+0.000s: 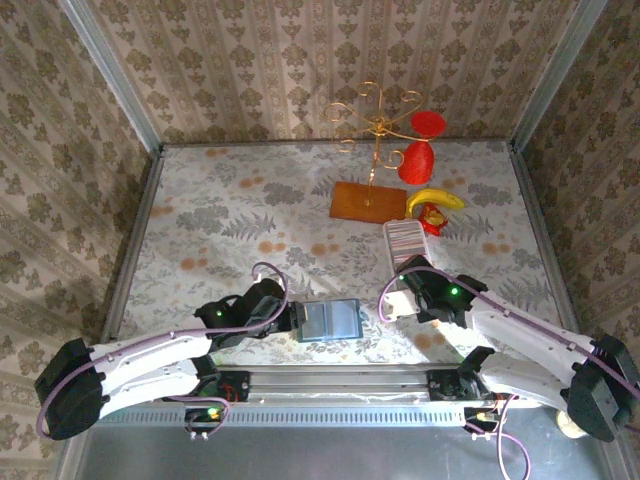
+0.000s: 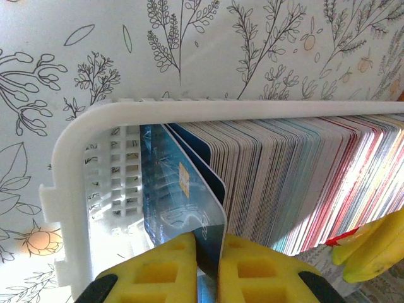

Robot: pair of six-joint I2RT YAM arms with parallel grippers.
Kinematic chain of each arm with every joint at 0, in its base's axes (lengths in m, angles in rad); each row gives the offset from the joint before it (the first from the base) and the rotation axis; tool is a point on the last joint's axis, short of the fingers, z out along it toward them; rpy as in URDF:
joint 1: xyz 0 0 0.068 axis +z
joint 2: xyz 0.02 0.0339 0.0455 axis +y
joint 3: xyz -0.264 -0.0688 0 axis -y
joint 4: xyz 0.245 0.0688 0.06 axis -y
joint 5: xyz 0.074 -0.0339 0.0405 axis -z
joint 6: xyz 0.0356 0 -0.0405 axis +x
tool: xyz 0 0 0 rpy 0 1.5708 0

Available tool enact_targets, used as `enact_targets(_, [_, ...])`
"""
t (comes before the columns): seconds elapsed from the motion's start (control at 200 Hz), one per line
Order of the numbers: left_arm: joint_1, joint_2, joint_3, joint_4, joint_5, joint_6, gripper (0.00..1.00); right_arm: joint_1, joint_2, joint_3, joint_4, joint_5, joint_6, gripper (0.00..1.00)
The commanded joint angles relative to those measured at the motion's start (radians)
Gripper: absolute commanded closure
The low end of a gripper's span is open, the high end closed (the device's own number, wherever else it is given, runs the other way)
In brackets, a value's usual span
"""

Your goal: Put the credit cards into the card holder

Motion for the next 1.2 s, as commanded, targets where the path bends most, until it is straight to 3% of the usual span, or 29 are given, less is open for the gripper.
enact_targets(0.0, [-0.010, 0.003, 0.011, -0.002, -0.011, -0.019, 0.63, 0.003, -0.032, 0.039, 0.013, 0.023, 0.012, 0.87])
enact_targets(0.64, [-0.021, 0.002, 0.012, -0.003, -0.018, -0.023, 0.63, 0.003, -0.022, 0.031, 0.041, 0.015, 0.039, 0.82])
enact_targets(0.785, [-0.023, 0.002, 0.011, 0.001, -0.022, -0.023, 0.63, 0.003, -0.024, 0.036, 0.036, 0.012, 0.039, 0.92])
enact_targets(1.195, [-0.025, 0.005, 0.015, 0.002, -0.019, -0.022, 0.64, 0.001, -0.040, 0.058, 0.017, 0.018, 0.050, 0.90])
